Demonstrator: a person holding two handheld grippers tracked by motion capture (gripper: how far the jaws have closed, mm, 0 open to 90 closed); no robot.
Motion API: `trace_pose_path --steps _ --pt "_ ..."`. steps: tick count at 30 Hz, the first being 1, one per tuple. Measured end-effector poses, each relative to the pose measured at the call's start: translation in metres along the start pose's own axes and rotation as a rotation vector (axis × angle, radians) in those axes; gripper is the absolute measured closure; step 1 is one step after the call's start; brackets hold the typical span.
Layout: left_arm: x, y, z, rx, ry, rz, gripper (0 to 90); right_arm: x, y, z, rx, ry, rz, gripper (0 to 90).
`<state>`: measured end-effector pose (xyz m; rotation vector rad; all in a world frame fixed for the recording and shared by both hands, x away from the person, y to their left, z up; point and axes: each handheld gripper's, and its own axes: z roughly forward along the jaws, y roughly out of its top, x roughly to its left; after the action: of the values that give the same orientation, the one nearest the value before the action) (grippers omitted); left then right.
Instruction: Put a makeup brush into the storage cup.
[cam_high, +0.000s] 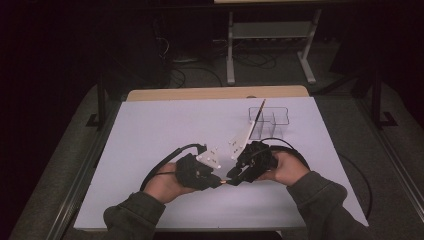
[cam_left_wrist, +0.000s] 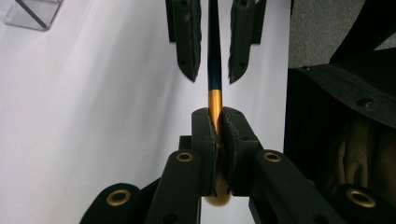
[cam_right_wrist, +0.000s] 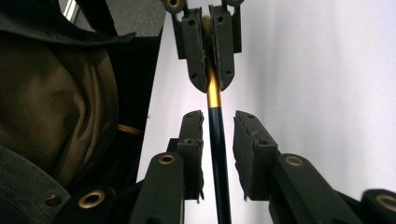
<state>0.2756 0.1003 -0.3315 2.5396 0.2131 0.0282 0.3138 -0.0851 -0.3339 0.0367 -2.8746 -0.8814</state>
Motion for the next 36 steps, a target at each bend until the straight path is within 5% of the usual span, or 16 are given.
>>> trace_pose_path --steps 13,26,36 --pt "0.001 0.000 0.003 0.011 -0.007 0.016 83.8 -0.002 -0.003 0.011 0.001 0.031 -0.008 81.7" --pt "0.006 -0.009 0.004 -0.022 -0.028 -0.039 66.8 -0.001 -0.022 0.016 -0.064 0.025 0.000 82.6" --pt "0.005 -0.007 0.004 -0.015 -0.057 -0.010 83.4 0.003 -0.022 0.013 -0.081 0.009 -0.023 82.4"
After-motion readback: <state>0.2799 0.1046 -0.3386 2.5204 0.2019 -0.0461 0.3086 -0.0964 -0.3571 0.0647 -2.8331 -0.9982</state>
